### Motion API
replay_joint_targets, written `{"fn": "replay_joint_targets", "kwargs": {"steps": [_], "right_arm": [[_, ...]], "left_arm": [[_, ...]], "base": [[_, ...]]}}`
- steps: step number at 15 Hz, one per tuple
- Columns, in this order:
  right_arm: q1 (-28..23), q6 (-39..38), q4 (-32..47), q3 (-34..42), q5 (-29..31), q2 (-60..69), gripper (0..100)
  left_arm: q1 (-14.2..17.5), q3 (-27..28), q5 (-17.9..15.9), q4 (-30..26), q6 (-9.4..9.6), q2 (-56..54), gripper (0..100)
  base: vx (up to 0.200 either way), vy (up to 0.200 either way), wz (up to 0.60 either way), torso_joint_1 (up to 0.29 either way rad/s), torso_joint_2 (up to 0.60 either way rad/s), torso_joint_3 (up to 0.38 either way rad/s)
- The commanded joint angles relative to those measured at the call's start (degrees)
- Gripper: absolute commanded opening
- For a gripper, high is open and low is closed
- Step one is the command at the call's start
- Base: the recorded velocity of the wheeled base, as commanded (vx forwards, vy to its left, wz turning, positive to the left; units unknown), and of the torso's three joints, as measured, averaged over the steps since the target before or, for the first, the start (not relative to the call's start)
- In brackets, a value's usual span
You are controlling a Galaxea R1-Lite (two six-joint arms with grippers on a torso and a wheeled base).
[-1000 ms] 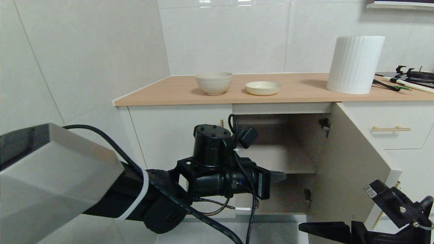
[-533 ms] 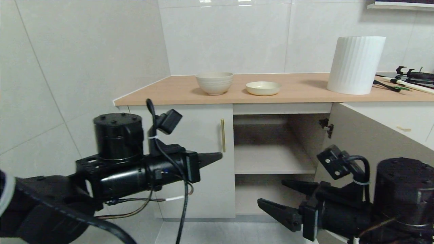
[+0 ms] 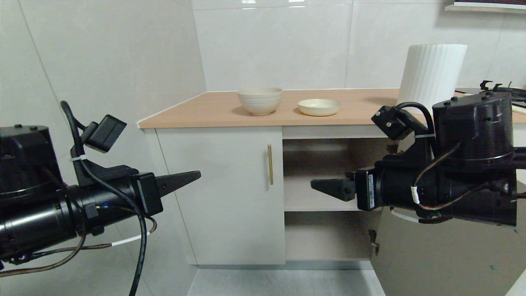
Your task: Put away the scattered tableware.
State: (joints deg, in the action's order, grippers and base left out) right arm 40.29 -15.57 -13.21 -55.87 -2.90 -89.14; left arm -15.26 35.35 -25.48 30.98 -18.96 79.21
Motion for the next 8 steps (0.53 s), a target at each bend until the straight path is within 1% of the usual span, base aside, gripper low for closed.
{"fn": "replay_joint_targets", "kwargs": {"steps": [1,2,3,6,8], "right_arm": [[-0.3,-0.87,1.17,-1.52,-0.09,2.13,100],[-0.39,-1.66,0.82,-0.47,0.35,2.13,100],[-0.39,-1.83,0.73,-0.12,0.53,2.39,100],[-0.39,-2.71,1.0,-1.17,2.46,3.09,100],[-0.39,-2.71,0.91,-1.26,2.73,3.09,100]], "left_arm": [[0.76,-0.28,-0.01,0.05,-0.03,-0.99,0],[0.94,-0.28,-0.01,-0.04,-0.03,-0.82,0],[0.94,0.16,-0.01,0.31,-0.03,-0.29,100],[0.94,0.77,-0.27,0.58,-0.38,-1.34,100],[0.94,1.12,0.17,0.66,-0.38,-1.61,100]], "base": [[0.0,0.0,0.0,0.0,0.0,0.0],[0.0,0.0,0.0,0.0,0.0,0.0],[0.0,0.0,0.0,0.0,0.0,0.0],[0.0,0.0,0.0,0.0,0.0,0.0],[0.0,0.0,0.0,0.0,0.0,0.0]]}}
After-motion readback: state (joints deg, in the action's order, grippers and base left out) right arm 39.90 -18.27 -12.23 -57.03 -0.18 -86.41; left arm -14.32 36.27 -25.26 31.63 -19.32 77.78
